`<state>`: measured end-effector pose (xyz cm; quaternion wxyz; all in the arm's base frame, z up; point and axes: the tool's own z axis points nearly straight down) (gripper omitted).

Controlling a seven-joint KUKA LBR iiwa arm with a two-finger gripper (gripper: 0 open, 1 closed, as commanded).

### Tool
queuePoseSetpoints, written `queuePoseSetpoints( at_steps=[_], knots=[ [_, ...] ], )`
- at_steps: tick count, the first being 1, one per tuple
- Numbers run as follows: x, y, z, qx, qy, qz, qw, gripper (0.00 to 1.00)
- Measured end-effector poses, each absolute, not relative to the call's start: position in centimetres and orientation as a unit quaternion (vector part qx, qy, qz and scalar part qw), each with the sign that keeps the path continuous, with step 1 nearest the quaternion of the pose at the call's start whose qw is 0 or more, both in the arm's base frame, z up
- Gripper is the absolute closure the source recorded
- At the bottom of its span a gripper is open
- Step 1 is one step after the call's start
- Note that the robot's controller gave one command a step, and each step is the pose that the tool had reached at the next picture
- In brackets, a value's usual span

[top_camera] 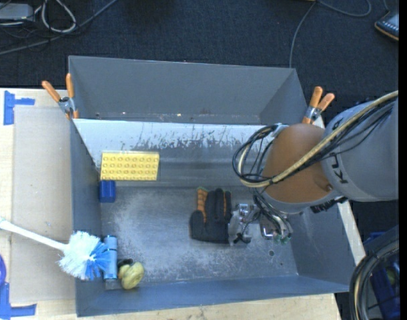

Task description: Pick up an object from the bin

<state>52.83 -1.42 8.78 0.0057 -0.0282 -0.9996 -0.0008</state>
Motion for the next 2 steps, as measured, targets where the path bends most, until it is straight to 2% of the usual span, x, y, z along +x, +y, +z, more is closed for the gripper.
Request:
queuePoseSetpoints(
  at_steps=[1,2],
  knots=[
    [52.6,-3.1,7.6,-0.019,-1.0,-0.003,0.003,1.0],
    [52.5,-3.0,8.6,-0.04,-0.999,-0.001,0.006,1.0]
  ],
)
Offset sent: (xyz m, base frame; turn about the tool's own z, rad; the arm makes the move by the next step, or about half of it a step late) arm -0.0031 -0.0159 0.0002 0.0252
